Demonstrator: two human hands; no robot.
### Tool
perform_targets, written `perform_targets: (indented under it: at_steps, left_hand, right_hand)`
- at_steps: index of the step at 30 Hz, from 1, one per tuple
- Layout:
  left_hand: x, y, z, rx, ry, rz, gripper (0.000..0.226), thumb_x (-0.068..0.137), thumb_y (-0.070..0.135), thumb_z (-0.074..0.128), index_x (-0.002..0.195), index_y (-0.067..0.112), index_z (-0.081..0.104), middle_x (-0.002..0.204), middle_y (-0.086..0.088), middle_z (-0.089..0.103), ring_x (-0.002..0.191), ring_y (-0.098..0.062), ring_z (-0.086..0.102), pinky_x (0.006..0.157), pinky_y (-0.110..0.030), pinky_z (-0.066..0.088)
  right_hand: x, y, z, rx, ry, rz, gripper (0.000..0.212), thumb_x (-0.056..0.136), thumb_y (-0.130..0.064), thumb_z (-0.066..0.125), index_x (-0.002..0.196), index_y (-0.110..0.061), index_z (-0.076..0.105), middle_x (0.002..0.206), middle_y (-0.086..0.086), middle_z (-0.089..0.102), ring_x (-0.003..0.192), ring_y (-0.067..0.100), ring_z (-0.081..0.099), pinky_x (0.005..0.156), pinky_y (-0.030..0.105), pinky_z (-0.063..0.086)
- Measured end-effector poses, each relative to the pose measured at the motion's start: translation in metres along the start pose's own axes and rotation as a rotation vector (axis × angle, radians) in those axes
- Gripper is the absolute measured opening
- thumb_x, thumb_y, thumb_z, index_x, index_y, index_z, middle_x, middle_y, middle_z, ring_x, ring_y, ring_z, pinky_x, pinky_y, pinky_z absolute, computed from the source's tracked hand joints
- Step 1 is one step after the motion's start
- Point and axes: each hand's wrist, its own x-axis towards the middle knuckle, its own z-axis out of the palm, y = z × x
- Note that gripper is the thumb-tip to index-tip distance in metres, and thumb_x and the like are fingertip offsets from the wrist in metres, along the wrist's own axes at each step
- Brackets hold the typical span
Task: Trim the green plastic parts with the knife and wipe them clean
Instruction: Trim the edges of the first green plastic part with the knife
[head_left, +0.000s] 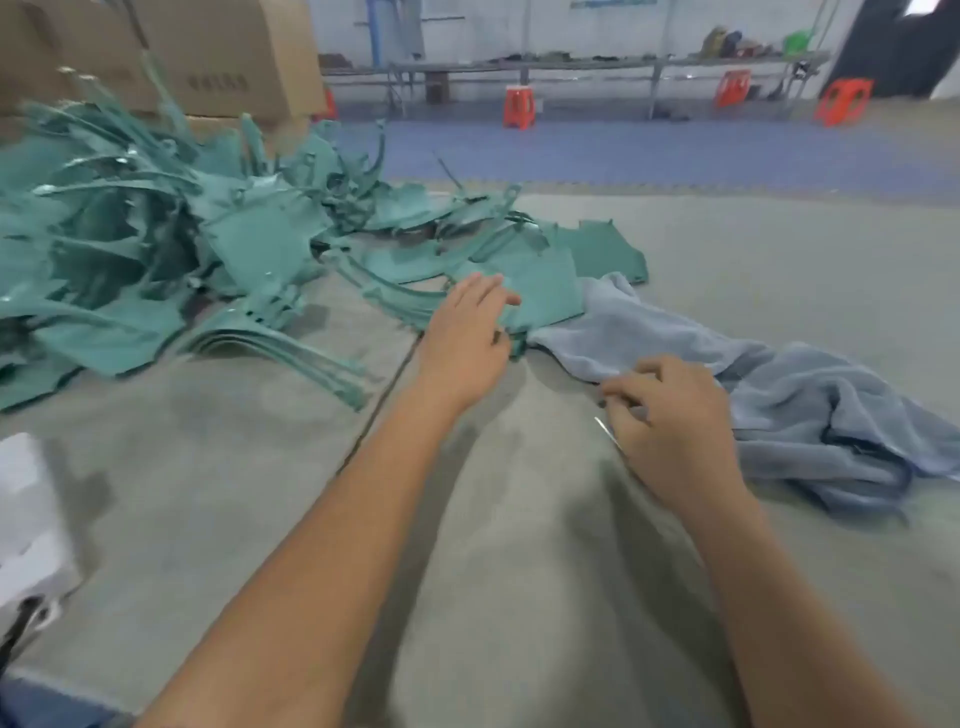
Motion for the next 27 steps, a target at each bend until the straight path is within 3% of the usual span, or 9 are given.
perform_targets:
  at_steps: [3,6,8,11,17,20,22,24,27]
  left_hand:
    - [0.008,-0.020,0.028,0.211,-0.197,-0.164,0.061,0.096,0.023,0.045,0.153,0.016,0.023,0.162,-0.011,0.014,0.150,-0.027,0.006,0.121,-0.038,0.006]
    - [0.001,-0.033,0.044,0.241,-0.202,-0.287,0.063,0.097,0.038,0.042,0.153,0.018,0.022,0.149,-0.015,0.034,0.137,-0.031,0.029,0.112,-0.043,0.020]
    - [0.002,-0.037,0.044,0.269,-0.097,-0.294,0.060,0.095,0.042,0.046,0.149,0.022,0.031,0.132,-0.014,0.047,0.121,-0.031,0.040,0.101,-0.043,0.026]
    - [0.004,-0.043,0.043,0.313,-0.073,-0.278,0.051,0.095,0.045,0.049,0.143,0.030,0.039,0.120,-0.011,0.051,0.113,-0.030,0.043,0.096,-0.041,0.025]
    - [0.004,-0.032,0.032,0.187,0.104,-0.180,0.035,0.101,0.041,0.041,0.130,0.031,0.057,0.106,-0.010,0.056,0.103,-0.031,0.049,0.086,-0.039,0.028]
    - [0.008,-0.019,0.008,0.105,0.262,-0.111,0.031,0.104,0.032,0.034,0.099,0.015,0.059,0.085,-0.010,0.059,0.083,-0.034,0.054,0.068,-0.040,0.037]
    - [0.006,-0.016,-0.010,0.038,0.281,-0.098,0.032,0.104,0.036,0.032,0.082,0.018,0.047,0.070,-0.002,0.053,0.069,-0.028,0.051,0.055,-0.036,0.032]
    - [0.002,-0.014,-0.029,-0.001,0.271,-0.106,0.041,0.102,0.048,0.033,0.069,0.024,0.040,0.059,0.004,0.046,0.057,-0.021,0.045,0.051,-0.033,0.024]
    - [-0.002,-0.011,-0.064,0.044,0.293,-0.073,0.055,0.099,0.056,0.039,0.057,0.020,0.030,0.050,0.004,0.036,0.050,-0.017,0.037,0.048,-0.032,0.019]
  right_hand:
    - [0.000,-0.001,0.011,-0.062,-0.096,0.018,0.020,0.090,-0.038,0.058,0.102,-0.042,0.073,0.140,0.007,0.049,0.128,0.028,0.043,0.104,0.042,0.026]
    - [0.002,0.008,0.015,-0.173,-0.360,0.163,0.041,0.094,-0.057,0.023,0.122,-0.049,0.052,0.155,-0.009,0.025,0.141,0.017,0.019,0.114,0.048,0.011]
    - [0.005,0.016,0.012,-0.286,-0.397,0.234,0.039,0.096,-0.049,0.017,0.124,-0.041,0.043,0.149,-0.009,0.029,0.138,0.018,0.024,0.112,0.048,0.018]
    - [0.008,0.017,0.010,-0.427,-0.360,0.253,0.038,0.092,-0.042,0.015,0.121,-0.032,0.038,0.135,0.000,0.039,0.127,0.024,0.036,0.103,0.047,0.031]
    - [0.012,0.029,0.009,-0.309,-0.191,0.488,0.060,0.097,-0.050,0.025,0.146,-0.015,0.032,0.152,0.008,0.030,0.140,0.027,0.025,0.109,0.048,0.027]
    - [0.011,0.024,0.004,-0.278,-0.015,0.413,0.048,0.097,-0.042,0.039,0.133,-0.012,0.049,0.145,0.011,0.038,0.133,0.031,0.032,0.103,0.048,0.031]
    - [0.010,0.018,0.002,-0.248,0.174,0.260,0.035,0.095,-0.032,0.050,0.120,-0.010,0.061,0.137,0.012,0.048,0.124,0.033,0.042,0.101,0.047,0.034]
    - [0.010,0.009,0.001,-0.057,0.311,0.104,0.038,0.091,-0.026,0.057,0.125,-0.008,0.059,0.133,0.012,0.052,0.120,0.031,0.047,0.102,0.048,0.036]
    - [0.009,-0.003,0.002,0.429,0.266,0.131,0.057,0.090,-0.029,0.062,0.141,-0.016,0.040,0.139,0.000,0.044,0.128,0.019,0.041,0.108,0.044,0.036]
